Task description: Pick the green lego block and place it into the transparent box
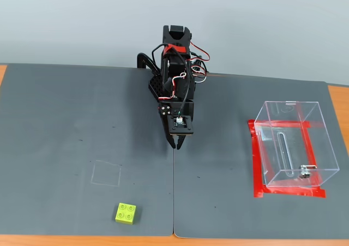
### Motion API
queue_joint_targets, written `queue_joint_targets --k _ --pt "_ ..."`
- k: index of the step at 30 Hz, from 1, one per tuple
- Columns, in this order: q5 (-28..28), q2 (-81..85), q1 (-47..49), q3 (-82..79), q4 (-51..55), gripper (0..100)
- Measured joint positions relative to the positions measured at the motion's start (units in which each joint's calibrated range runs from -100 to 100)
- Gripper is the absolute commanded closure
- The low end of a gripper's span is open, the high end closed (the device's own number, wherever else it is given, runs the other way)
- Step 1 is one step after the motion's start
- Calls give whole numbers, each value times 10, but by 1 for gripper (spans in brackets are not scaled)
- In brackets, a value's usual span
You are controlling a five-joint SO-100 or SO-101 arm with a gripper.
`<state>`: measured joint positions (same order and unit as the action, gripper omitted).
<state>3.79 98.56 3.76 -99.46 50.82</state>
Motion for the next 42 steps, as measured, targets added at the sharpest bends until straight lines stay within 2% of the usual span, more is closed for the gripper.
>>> queue_joint_targets --k 8,18,24,28,38,42 --pt "0 0 -2 27 16 98" --pt "0 0 -126 96 48 98" --pt "0 -14 -169 107 48 98" --pt "0 -85 -204 149 42 98" --pt "0 -425 -207 308 -59 98" --pt "2 -530 -217 388 -65 91"
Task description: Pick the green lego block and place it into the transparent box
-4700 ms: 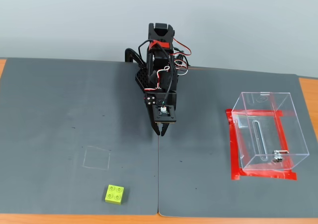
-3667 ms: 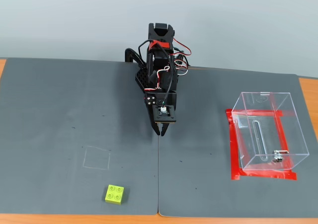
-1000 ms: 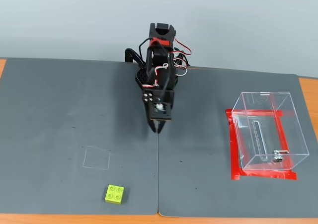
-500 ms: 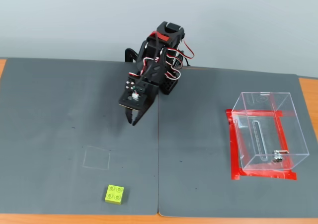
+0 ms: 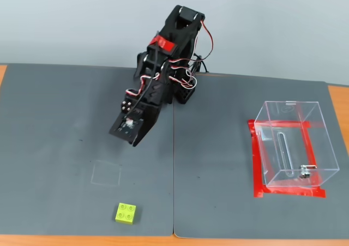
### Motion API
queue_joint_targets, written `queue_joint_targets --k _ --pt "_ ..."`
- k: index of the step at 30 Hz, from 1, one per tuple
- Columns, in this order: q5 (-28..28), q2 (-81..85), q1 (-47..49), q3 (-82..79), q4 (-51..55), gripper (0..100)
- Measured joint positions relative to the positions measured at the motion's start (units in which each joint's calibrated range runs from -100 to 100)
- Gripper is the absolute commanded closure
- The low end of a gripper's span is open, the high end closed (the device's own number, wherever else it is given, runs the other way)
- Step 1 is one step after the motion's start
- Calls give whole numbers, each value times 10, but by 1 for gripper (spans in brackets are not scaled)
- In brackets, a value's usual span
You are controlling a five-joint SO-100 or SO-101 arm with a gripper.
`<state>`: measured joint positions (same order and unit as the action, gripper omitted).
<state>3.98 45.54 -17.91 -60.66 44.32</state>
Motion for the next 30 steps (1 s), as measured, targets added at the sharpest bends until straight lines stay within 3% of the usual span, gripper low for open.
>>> queue_joint_targets --k 2,4,10,16,30 --pt "17 -55 0 47 0 76" --pt "26 -90 0 80 -3 73" --pt "27 -167 -15 112 -63 68" --pt "62 -218 -13 116 -147 64" --pt "78 -323 21 241 -161 56"
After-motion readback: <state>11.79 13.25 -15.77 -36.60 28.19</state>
